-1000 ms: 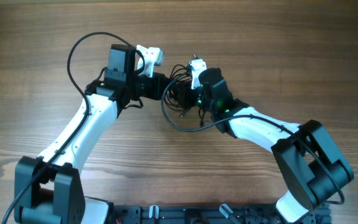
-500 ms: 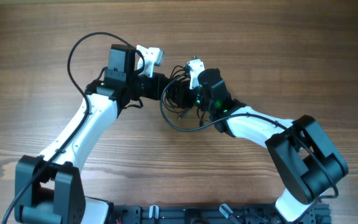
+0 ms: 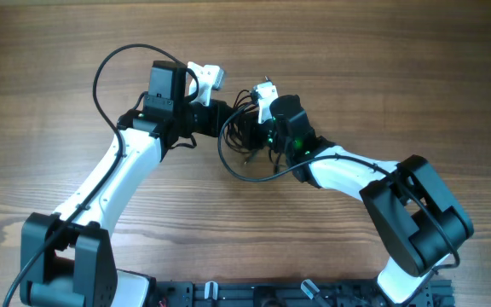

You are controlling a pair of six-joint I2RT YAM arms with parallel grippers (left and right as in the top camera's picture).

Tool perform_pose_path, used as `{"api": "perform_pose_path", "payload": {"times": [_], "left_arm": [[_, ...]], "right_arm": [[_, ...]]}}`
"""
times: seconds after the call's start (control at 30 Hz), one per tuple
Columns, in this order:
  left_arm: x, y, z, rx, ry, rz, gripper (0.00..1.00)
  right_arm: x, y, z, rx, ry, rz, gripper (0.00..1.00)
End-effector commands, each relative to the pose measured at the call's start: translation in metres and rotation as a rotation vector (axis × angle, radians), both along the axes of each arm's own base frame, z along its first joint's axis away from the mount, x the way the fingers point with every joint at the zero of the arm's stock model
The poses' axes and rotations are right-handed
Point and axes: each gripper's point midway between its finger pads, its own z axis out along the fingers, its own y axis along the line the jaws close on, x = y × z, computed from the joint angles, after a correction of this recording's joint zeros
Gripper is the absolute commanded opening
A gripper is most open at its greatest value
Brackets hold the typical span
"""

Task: Untangle cables

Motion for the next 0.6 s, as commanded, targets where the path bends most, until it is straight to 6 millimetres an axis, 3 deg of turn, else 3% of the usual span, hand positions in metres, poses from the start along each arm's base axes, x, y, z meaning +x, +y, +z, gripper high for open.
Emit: {"api": "perform_pose_path", "payload": {"times": [0.0, 0.17, 0.3, 0.57], "left_arm": [[-0.003, -0.003, -0.001, -0.009, -0.005, -0.03, 0.04], [0.004, 0.006, -0.006, 0.031, -0.005, 0.023, 0.04], [0.009, 0.014, -0.009, 0.055, 0.01, 0.087, 0.04], [0.012, 0.021, -0.013, 0.092, 0.005, 0.117, 0.04]], "right_arm": [[-0.011, 0.009, -0.006, 0.02, 0.027, 0.088, 0.05], [-0.018, -0.004, 0.013, 0.039, 0.077, 0.111, 0.04], [-0.032, -0.008, 0.044, 0.057, 0.062, 0.158, 0.05], [-0.037, -0.019, 0.105, 0.129, -0.007, 0.125, 0.04]]}}
